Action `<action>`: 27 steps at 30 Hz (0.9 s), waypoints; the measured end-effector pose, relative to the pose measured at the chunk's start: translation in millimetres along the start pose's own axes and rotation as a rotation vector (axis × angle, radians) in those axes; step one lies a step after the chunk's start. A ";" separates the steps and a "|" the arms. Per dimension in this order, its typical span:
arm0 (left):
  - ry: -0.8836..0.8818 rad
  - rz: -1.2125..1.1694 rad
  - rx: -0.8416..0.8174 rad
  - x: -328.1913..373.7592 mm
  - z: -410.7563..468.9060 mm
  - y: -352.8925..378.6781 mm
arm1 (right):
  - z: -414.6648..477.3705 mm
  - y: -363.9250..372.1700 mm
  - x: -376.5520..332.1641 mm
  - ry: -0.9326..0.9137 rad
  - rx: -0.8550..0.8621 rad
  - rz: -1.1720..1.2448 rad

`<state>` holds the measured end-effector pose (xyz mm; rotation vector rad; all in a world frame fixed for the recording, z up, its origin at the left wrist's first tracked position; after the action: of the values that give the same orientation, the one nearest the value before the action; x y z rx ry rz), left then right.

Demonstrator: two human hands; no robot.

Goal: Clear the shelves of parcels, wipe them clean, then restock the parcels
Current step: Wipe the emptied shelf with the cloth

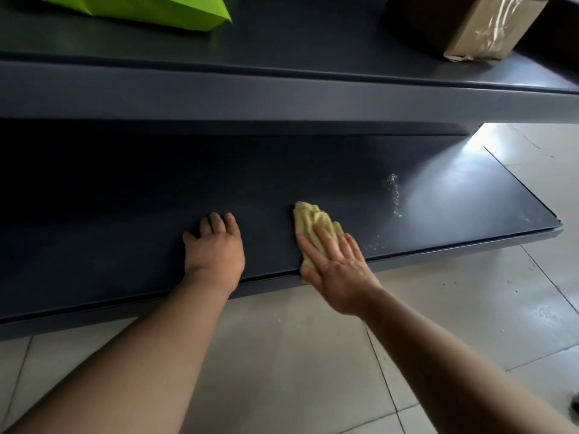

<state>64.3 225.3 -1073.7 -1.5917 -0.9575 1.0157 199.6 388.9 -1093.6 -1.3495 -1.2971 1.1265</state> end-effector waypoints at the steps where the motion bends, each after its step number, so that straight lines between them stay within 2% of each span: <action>1: 0.018 -0.025 0.016 15.3 -2.7 -1.5 | -10.3 0.6 22.6 0.029 0.000 -0.001; 5: 0.060 -0.122 0.027 45.9 -8.1 -4.1 | -36.9 4.3 85.2 0.140 -0.062 0.070; 8: 0.052 -0.162 0.033 74.4 -9.7 -7.3 | -40.7 0.8 118.7 0.157 -0.115 0.117; 14: -0.039 -0.138 0.017 97.2 -6.7 -9.6 | -5.4 -4.6 91.3 -0.076 -0.018 0.038; 18: -0.085 -0.114 0.026 100.8 3.7 -12.8 | 6.5 -10.3 109.6 -0.220 0.029 0.011; 20: -0.094 -0.090 0.028 102.7 8.7 -14.6 | 2.3 -10.9 136.5 -0.174 0.052 0.045; 24: -0.102 -0.159 -0.028 108.4 10.0 -11.8 | -11.1 -10.3 203.4 0.031 0.021 0.077; 27: -0.118 -0.163 -0.059 109.3 9.5 -11.2 | -7.1 -11.0 211.3 0.098 0.020 0.056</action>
<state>91.3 331.9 -1082.0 -1.4881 -1.1874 0.9833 210.2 600.2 -1085.2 -1.4163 -1.1808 1.0949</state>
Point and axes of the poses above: each hand's wrist, its own z-axis towards the middle knuckle, its own y-axis out of the palm, x = y × z, the point moved 4 cm from there along z, towards the middle knuckle, and after that the axes turned 13 degrees about -y, right-handed, at the moved point
